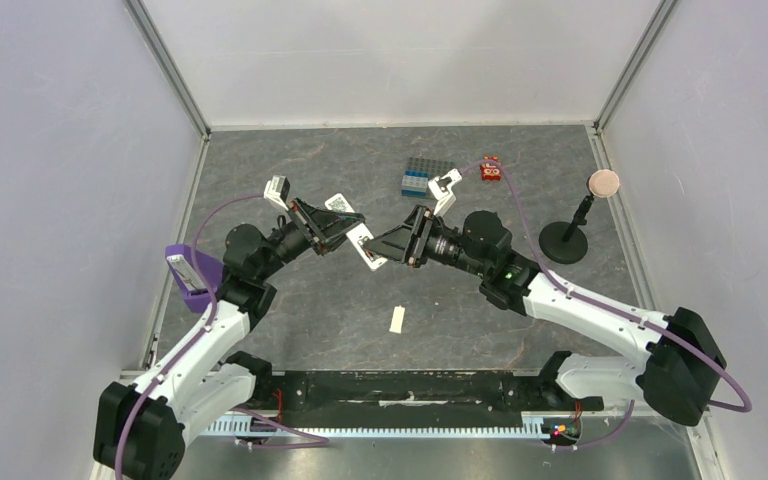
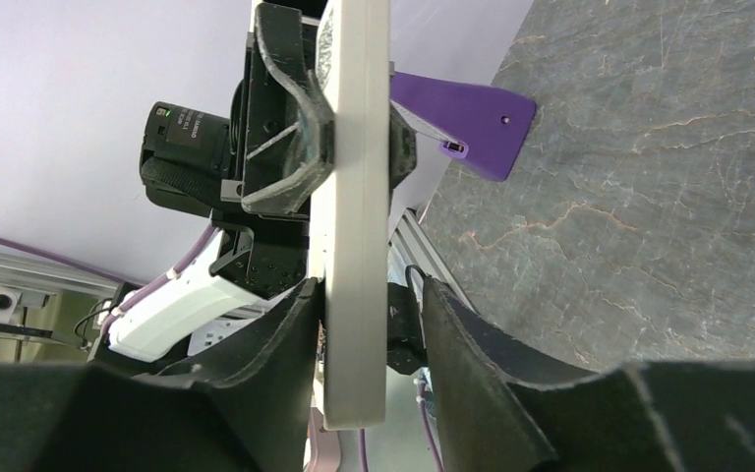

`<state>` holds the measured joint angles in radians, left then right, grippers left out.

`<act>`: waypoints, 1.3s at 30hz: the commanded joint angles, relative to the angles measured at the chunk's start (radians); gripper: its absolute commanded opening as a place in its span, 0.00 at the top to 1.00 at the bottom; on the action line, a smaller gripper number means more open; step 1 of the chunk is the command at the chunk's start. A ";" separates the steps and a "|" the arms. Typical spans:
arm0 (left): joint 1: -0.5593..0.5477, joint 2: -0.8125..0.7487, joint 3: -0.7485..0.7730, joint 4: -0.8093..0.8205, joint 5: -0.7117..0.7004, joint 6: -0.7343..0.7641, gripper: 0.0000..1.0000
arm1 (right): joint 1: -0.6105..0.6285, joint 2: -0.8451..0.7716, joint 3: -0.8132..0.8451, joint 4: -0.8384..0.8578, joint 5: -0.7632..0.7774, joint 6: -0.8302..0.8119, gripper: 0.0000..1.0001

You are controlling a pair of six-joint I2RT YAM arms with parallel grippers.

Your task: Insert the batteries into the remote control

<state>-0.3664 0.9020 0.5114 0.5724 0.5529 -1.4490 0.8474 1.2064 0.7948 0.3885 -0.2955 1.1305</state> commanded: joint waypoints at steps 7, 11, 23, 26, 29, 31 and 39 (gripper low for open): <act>0.001 -0.016 0.030 0.065 -0.008 0.016 0.98 | 0.001 0.028 0.025 -0.077 -0.029 -0.056 0.73; 0.001 -0.021 0.030 0.042 -0.008 0.037 0.98 | 0.001 0.021 0.046 -0.077 -0.024 -0.056 0.72; 0.002 -0.045 0.016 0.001 0.008 0.147 0.98 | -0.002 -0.030 0.049 -0.087 0.012 -0.079 0.20; 0.002 -0.062 0.016 -0.060 0.023 0.259 0.98 | -0.012 -0.071 0.033 -0.093 0.035 -0.100 0.14; 0.003 -0.086 0.004 -0.106 0.043 0.368 0.98 | -0.029 -0.116 0.011 -0.125 0.048 -0.130 0.11; 0.004 -0.103 0.008 -0.176 0.045 0.444 0.98 | -0.040 -0.154 -0.017 -0.159 0.065 -0.158 0.10; 0.003 -0.168 0.050 -0.518 -0.077 0.672 0.98 | -0.043 -0.175 -0.051 -0.537 0.339 -0.359 0.19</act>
<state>-0.3660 0.7654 0.5137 0.2325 0.5476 -0.9619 0.8009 1.0061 0.7635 0.0635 -0.1299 0.9089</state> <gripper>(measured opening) 0.300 0.841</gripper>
